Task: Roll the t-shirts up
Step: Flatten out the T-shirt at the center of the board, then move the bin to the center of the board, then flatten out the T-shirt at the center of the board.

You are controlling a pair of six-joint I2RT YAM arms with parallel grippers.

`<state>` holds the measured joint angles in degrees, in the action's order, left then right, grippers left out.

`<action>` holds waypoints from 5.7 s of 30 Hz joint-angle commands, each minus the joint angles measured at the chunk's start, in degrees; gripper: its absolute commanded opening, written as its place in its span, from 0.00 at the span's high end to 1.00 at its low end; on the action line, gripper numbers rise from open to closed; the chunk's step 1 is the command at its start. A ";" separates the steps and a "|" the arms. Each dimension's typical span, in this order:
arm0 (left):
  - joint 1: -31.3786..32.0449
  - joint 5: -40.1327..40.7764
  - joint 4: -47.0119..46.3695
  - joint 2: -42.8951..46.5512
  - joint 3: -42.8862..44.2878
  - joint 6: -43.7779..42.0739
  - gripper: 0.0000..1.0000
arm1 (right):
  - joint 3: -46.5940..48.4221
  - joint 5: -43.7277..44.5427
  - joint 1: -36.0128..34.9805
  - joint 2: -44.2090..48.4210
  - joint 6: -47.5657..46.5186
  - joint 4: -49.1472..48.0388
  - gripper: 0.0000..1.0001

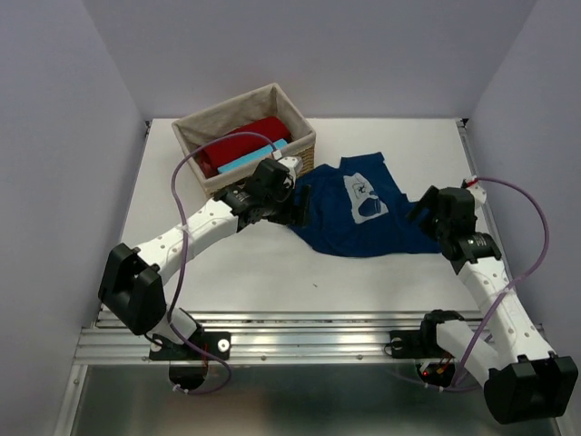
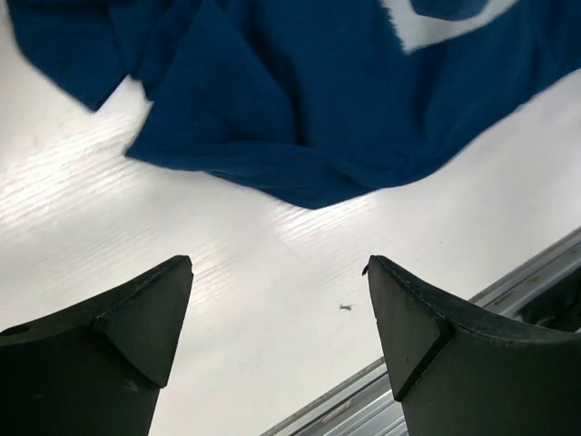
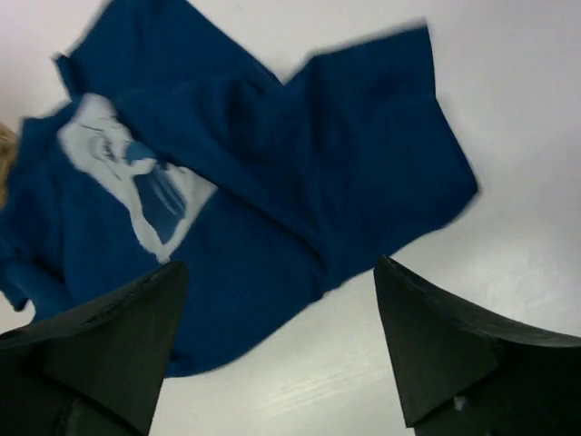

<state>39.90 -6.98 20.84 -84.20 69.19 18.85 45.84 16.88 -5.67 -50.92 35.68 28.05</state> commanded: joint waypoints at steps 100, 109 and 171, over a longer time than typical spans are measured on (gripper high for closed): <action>-6.06 19.64 -0.45 -24.08 11.33 12.69 0.25 | -3.74 -8.27 4.53 -15.88 -5.45 -5.99 0.09; -6.76 15.69 -5.45 -17.93 0.26 23.40 0.26 | -4.62 -7.92 4.53 -14.83 -4.92 -5.91 0.07; -25.40 6.02 -7.04 5.37 -7.66 16.57 1.00 | -21.76 -25.76 10.59 -20.00 2.72 -24.43 0.26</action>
<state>14.90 -1.34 14.02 -80.88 59.88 36.47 27.49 -4.36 4.82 -66.94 36.34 10.66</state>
